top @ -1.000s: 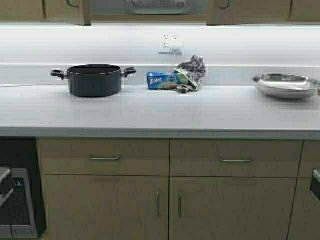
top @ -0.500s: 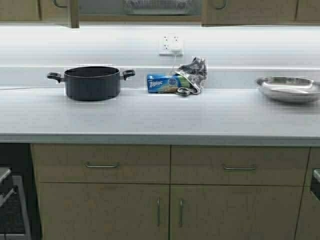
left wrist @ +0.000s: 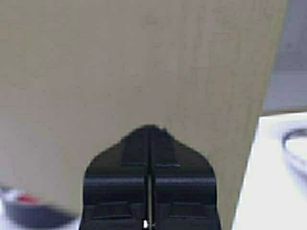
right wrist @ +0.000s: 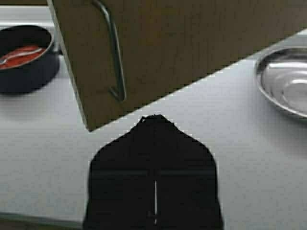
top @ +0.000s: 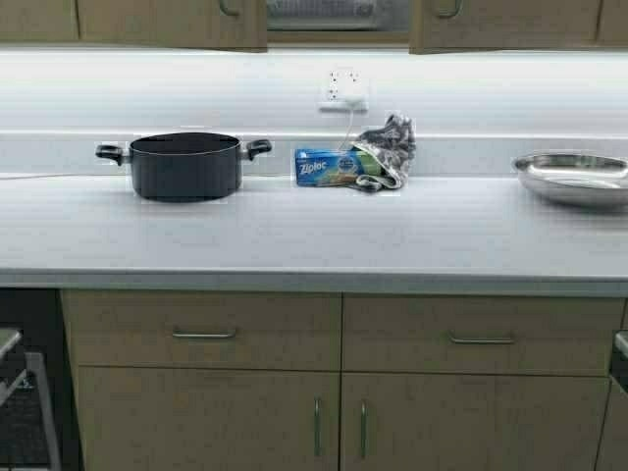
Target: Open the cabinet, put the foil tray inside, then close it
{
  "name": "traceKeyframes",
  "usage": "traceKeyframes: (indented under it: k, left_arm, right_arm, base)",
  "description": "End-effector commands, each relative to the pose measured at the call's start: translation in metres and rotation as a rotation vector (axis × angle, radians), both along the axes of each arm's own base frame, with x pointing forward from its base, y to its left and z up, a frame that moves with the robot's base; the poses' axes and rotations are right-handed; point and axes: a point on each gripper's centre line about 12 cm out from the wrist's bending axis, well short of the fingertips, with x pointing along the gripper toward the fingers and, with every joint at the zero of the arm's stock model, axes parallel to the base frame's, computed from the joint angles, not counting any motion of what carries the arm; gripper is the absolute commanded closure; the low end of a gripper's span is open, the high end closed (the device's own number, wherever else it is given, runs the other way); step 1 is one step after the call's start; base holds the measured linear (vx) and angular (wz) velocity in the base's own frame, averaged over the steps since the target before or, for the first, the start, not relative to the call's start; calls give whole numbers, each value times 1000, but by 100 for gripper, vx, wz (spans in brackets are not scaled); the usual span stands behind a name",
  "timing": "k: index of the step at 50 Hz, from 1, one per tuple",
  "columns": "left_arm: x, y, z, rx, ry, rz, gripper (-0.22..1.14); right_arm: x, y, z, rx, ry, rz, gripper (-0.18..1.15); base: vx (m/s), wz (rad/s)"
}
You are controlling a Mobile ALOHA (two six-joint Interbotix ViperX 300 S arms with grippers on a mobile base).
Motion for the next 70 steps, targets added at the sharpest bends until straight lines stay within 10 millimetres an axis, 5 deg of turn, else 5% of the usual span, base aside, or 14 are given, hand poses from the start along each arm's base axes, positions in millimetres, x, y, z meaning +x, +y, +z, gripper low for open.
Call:
traceKeyframes:
  k: [1, 12, 23, 34, 44, 53, 70]
  left_arm:
    - [-30, 3, 1, 14, -8, -11, 87]
    - [-47, 5, -20, 19, 30, -23, 87]
    - [-50, -1, -32, 6, 41, -52, 87]
    - [-53, -2, -48, 11, 79, -59, 87]
    - [-52, -3, -65, 5, 109, -67, 87]
    - [-53, -6, -72, 0, 114, -83, 87]
    - [-62, -8, -80, -20, 129, -99, 87]
  right_arm:
    - [7, 3, 26, 14, -66, 13, 90]
    - [53, 17, 60, 34, -133, 27, 90]
    - [102, 41, 58, 47, -125, 49, 90]
    - [119, 41, 36, 68, -65, 24, 90]
    - [87, 27, 36, 35, -45, -10, 90]
    - [31, 14, 37, 2, -54, -7, 90]
    - [-42, -10, 9, -40, -12, -55, 90]
  base:
    - [4, 1]
    - [4, 0]
    - [4, 0]
    - [9, 1]
    - [9, 5]
    - [9, 9]
    - [8, 2]
